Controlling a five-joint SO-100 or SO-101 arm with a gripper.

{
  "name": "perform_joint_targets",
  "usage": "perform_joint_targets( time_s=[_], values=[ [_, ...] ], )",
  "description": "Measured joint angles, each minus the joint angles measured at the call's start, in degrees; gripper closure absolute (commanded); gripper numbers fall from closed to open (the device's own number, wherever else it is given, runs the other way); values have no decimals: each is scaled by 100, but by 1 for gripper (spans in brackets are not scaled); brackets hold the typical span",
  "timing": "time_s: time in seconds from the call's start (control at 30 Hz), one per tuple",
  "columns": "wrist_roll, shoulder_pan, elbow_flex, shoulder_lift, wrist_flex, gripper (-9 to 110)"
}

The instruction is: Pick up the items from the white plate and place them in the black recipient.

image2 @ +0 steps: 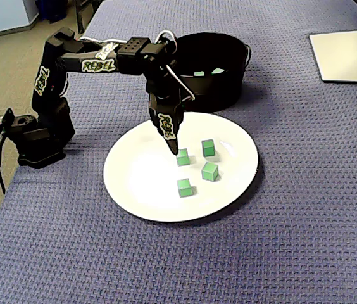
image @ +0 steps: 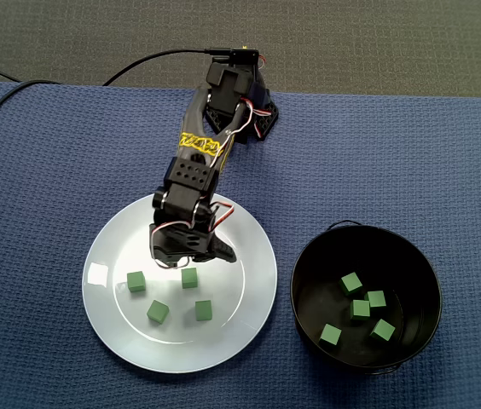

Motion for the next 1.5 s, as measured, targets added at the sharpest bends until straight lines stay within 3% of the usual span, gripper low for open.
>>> perform_joint_targets(
  time_s=[0.47, 1.0, 1.2, 1.5],
  values=[
    [0, 26, -97, -606, -299, 64],
    [123, 26, -202, -940, -606, 101],
    [272, -18, -211, -940, -615, 101],
    [1951, -220, 88, -18, -62, 101]
  ],
)
